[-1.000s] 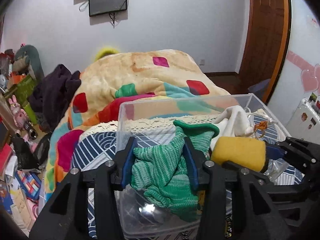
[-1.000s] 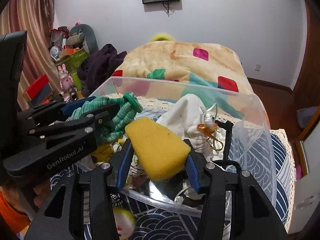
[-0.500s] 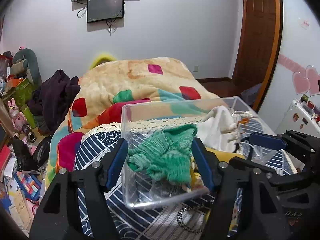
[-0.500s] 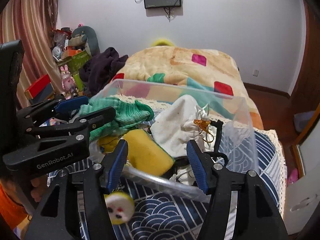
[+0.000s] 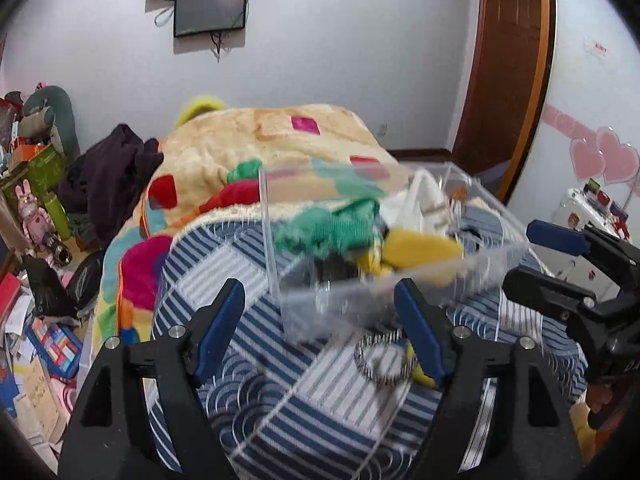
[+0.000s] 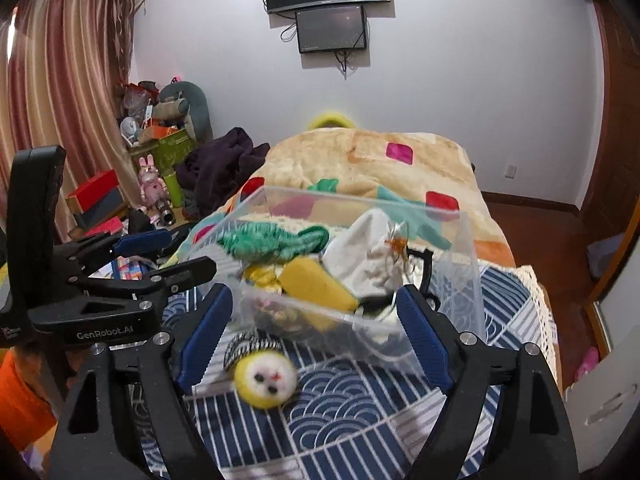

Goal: Organize soft objects
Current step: 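Place the sponge and knitted cloth into the clear box, opening both tools, then grasp the yellow ball-headed doll with the right tool while the left tool grasps the beaded cord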

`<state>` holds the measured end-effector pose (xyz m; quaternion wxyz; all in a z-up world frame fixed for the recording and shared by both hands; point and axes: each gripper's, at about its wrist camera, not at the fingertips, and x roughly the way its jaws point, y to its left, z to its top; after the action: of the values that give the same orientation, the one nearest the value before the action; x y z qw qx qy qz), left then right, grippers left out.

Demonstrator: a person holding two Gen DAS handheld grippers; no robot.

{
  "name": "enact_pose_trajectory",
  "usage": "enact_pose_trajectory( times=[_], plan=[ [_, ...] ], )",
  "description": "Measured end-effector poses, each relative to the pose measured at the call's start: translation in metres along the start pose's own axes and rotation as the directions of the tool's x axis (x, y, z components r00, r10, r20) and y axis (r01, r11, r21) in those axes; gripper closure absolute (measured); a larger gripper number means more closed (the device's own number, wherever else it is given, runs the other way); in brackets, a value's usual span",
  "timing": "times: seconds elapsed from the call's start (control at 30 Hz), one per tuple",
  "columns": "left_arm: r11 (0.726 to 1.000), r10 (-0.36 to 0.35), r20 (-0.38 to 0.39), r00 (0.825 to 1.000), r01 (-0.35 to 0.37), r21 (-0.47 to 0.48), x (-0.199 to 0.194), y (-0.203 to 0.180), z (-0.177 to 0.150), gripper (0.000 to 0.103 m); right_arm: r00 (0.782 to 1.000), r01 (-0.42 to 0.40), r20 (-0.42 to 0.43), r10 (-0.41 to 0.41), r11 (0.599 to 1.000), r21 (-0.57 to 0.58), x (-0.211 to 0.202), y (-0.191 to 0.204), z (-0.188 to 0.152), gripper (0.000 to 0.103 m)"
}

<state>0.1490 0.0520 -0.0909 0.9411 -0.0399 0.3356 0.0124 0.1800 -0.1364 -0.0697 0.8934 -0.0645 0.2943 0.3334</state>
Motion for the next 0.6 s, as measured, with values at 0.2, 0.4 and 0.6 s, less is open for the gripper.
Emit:
enact_pose_trajectory(
  times=[0.2, 0.4, 0.6],
  plan=[
    [1.0, -0.018, -0.104, 0.994, 0.019, 0.01, 0.011, -0.001, -0.033, 0.026, 0.997, -0.022, -0.075, 0.022, 1.0, 0.008, 0.012, 0.003, -0.023, 0.021],
    [0.998, -0.049, -0.165, 0.985, 0.055, 0.033, 0.015, -0.009, -0.055, 0.026, 0.988, -0.063, -0.14, 0.066, 0.998, 0.028, 0.026, 0.006, -0.04, 0.021],
    [0.994, -0.095, -0.21, 0.973, 0.105, 0.035, 0.027, -0.019, -0.059, 0.042, 0.976, -0.105, -0.188, 0.111, 0.994, 0.041, 0.04, 0.011, -0.046, 0.022]
  ],
)
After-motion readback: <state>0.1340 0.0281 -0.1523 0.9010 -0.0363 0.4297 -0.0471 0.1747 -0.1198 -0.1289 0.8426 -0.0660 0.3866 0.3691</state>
